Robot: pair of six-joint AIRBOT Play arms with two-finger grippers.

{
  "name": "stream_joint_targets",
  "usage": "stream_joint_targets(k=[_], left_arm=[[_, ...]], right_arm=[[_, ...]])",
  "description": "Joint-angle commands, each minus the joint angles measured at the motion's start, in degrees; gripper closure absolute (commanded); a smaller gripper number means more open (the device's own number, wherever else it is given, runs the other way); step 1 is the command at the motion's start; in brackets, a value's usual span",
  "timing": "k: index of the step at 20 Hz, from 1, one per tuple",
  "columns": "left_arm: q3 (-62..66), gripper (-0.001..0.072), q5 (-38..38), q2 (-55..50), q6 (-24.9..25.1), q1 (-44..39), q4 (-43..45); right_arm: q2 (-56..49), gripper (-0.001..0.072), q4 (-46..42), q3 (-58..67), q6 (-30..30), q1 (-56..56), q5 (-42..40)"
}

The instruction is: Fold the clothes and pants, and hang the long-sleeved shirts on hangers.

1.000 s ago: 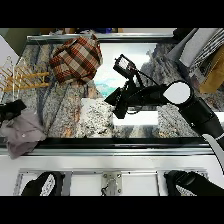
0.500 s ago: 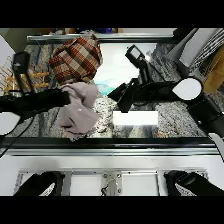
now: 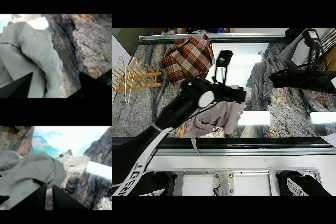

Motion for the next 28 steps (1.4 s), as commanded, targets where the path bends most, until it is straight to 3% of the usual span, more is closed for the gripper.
stream_joint_targets(k=[1,2,5,8,12,13,15,20,23,28], left_arm=[[7.76,0.0006,-3.8,-7.3,3.21,-0.42,-0.04],[9.18,0.0005,-5.64,-7.58,4.39,1.31,-0.07],[10.08,0.0006,-10.12,-7.1,6.43,9.27,-0.17],[7.87,0.0005,-15.06,-7.15,9.38,18.01,-2.36],[0.09,0.0006,-15.87,-7.13,15.89,28.2,-17.29],[-1.57,0.0006,-15.96,-7.13,16.13,29.92,-18.34],[-4.44,0.0006,-15.32,-7.19,16.52,32.76,-18.23],[0.61,0.0006,-15.54,-15.08,21.75,35.21,-20.39],[6.51,0.0006,-17.44,-22.49,25.79,34.84,-25.11],[14.73,0.0005,-23.71,-32.76,25.81,33.88,-25.22]], right_arm=[[-0.09,0.0281,-1.46,-0.02,4.02,-5.14,4.07],[-0.35,0.0102,-1.68,-0.04,4.04,-5.6,4.74],[-2.43,0.0107,-2.05,-0.55,6.45,-5.6,5.55],[-7.76,0.0266,-1.86,-1.18,8.66,-5.6,5.6],[-18.84,0.0259,0.59,-1.14,8.7,-5.55,4.09],[-21.84,0.025,0.76,-1.07,8.68,-5.55,3.37],[-27.82,0.0027,2.1,-0.79,8.66,-5.53,2.58],[-36.35,0.0028,11.91,-0.39,2.84,-5.4,2.75],[-37.13,0.0029,10.95,-0.42,1.55,-4.39,4.96],[-37.88,0.0033,7.13,-0.42,2.25,-3.63,5.25]])
